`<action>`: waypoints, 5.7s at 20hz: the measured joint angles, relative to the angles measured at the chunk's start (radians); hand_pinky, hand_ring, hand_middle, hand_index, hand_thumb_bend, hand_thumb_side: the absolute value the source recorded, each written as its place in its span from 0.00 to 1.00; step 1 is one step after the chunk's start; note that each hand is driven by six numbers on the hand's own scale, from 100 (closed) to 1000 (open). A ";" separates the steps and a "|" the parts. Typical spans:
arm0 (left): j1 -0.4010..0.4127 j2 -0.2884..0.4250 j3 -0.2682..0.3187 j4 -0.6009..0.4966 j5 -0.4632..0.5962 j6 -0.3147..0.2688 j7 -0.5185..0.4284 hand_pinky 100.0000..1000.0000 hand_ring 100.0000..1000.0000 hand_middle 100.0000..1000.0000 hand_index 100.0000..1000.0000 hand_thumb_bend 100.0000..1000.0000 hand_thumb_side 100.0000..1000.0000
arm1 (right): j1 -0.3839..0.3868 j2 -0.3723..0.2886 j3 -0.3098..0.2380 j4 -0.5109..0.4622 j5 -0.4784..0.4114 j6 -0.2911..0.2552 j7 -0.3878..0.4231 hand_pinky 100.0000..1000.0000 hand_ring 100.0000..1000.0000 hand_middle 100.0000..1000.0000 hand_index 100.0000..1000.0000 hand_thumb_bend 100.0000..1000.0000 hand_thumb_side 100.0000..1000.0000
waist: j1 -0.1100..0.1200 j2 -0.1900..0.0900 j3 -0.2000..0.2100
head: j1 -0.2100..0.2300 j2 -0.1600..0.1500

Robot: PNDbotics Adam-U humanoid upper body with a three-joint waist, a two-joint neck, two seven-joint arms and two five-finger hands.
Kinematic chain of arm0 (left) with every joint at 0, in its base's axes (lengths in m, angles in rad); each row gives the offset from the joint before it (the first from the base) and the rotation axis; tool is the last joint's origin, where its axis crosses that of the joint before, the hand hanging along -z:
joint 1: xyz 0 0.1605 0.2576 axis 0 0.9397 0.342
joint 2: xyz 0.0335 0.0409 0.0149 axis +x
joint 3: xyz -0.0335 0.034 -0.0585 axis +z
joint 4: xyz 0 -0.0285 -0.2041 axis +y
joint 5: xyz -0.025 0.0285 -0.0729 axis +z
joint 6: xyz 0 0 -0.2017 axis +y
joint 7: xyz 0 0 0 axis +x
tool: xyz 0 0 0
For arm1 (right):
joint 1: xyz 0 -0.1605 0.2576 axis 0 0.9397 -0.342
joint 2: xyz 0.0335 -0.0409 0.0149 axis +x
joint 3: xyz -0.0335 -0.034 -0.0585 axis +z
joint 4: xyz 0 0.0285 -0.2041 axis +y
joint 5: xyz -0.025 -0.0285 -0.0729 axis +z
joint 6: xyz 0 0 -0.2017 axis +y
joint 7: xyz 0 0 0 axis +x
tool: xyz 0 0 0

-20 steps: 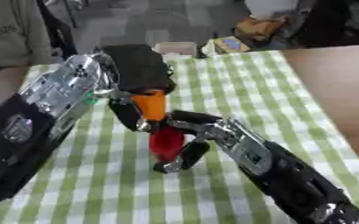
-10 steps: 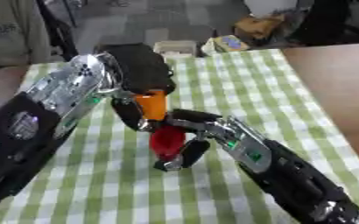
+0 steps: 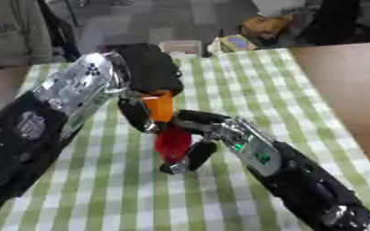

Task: Pour the contents of one cup into another cup.

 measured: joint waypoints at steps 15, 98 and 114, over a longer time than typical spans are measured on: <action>-0.003 -0.031 -0.017 0.066 -0.066 -0.030 0.030 0.06 0.02 0.02 0.60 0.00 0.54 | 0.008 0.012 -0.001 0.049 0.044 -0.020 0.001 0.51 0.44 0.38 0.58 0.16 0.19 | 0.003 -0.002 -0.006 | 0.009 0.007; -0.046 -0.051 -0.042 0.073 -0.274 -0.086 0.086 0.09 0.04 0.02 0.60 0.00 0.55 | 0.027 0.043 -0.019 0.044 0.127 0.096 -0.171 0.50 0.44 0.37 0.57 0.15 0.20 | 0.038 -0.047 0.018 | 0.016 0.039; -0.038 -0.052 -0.048 0.104 -0.318 -0.095 0.095 0.09 0.04 0.02 0.60 0.00 0.54 | 0.033 0.044 -0.025 0.076 0.142 0.081 -0.177 0.50 0.44 0.37 0.57 0.14 0.20 | 0.043 -0.047 0.014 | 0.014 0.039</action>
